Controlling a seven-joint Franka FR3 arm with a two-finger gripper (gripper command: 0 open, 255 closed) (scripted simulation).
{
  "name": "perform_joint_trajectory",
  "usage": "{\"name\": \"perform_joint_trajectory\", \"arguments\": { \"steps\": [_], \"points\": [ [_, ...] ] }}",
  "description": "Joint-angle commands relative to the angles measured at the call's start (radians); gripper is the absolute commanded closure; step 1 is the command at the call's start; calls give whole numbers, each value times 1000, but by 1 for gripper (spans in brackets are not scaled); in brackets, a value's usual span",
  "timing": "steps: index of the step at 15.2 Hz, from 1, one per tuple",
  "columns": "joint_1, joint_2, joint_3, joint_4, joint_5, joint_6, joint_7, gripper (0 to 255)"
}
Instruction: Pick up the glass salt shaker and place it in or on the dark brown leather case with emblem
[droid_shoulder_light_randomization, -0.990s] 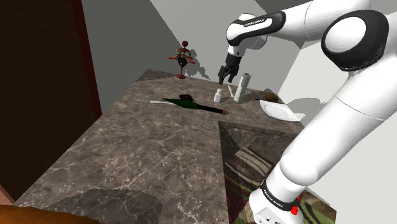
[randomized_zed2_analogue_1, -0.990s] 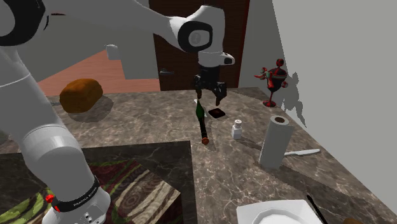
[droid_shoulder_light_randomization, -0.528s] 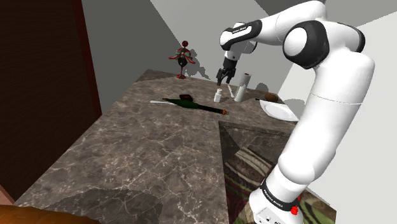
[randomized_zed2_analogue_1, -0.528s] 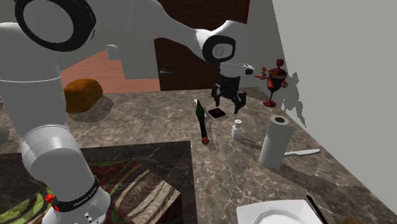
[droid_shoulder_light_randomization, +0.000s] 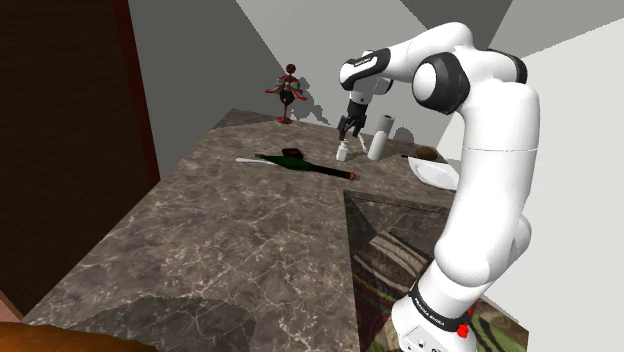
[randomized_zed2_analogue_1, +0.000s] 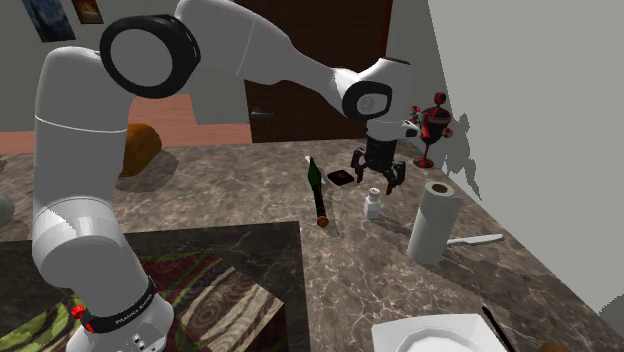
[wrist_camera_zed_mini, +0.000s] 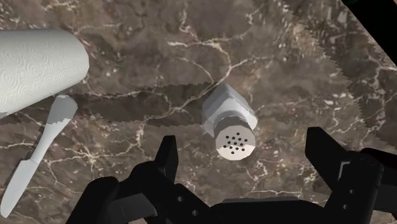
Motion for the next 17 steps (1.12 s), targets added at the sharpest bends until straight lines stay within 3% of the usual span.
{"name": "perform_joint_trajectory", "arguments": {
  "steps": [1,12,13,17],
  "points": [
    [-3,14,2,-8,6,22,-5,0],
    [-4,26,6,-26,13,50,-9,0],
    [-4,26,6,-26,13,50,-9,255],
    [-4,26,6,-26,13,50,-9,255]
  ]
}}
